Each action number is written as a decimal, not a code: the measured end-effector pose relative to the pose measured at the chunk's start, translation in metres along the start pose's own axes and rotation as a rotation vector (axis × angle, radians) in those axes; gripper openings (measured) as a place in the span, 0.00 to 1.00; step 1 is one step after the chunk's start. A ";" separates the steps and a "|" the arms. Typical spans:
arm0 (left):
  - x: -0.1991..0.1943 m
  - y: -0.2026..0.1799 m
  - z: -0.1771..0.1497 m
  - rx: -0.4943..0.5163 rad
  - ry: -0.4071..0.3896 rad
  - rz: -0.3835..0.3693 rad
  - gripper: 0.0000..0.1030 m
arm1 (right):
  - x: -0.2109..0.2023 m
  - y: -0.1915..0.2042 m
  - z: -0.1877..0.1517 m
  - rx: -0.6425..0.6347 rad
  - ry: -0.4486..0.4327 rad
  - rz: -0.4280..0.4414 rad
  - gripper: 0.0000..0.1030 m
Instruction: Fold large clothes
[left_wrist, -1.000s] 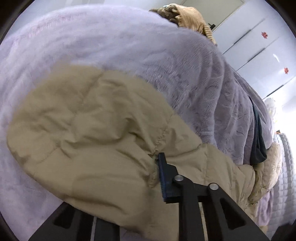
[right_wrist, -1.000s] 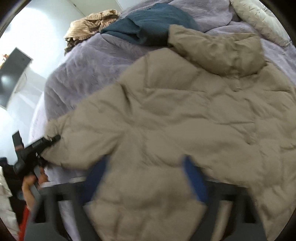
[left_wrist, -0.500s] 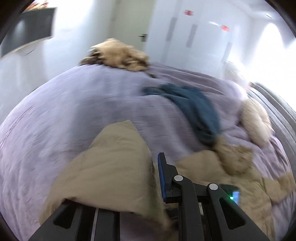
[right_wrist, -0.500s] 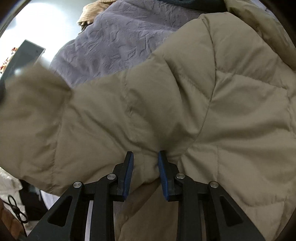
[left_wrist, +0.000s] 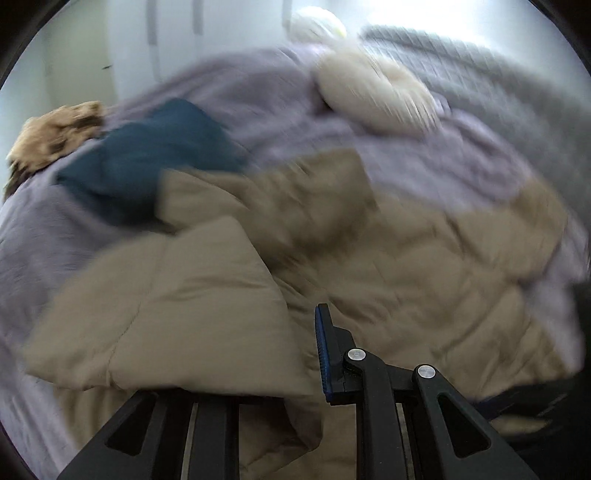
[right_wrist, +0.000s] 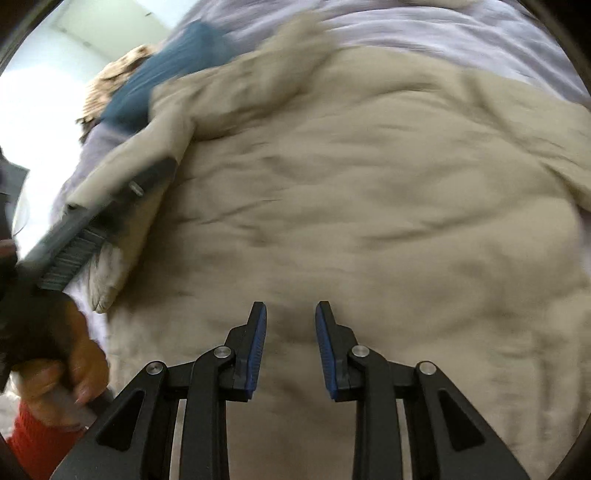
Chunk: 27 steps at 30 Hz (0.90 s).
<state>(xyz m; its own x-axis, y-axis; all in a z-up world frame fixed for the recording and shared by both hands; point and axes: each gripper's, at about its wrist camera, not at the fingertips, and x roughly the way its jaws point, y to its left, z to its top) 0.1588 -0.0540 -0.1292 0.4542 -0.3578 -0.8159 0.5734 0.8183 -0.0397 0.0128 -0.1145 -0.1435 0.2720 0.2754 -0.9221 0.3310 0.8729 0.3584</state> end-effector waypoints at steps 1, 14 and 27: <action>0.008 -0.010 -0.007 0.033 0.018 0.012 0.21 | -0.003 -0.012 -0.001 0.017 -0.002 -0.010 0.29; -0.057 0.014 -0.061 -0.072 0.006 0.116 0.90 | -0.030 -0.023 0.014 -0.069 -0.067 -0.004 0.63; -0.070 0.170 -0.129 -0.566 0.092 0.288 0.90 | 0.010 0.160 0.011 -0.764 -0.297 -0.222 0.79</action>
<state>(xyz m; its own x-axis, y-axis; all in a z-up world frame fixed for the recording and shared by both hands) 0.1365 0.1676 -0.1530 0.4618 -0.0692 -0.8843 -0.0227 0.9957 -0.0898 0.0781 0.0233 -0.0938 0.5340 0.0415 -0.8445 -0.2672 0.9559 -0.1220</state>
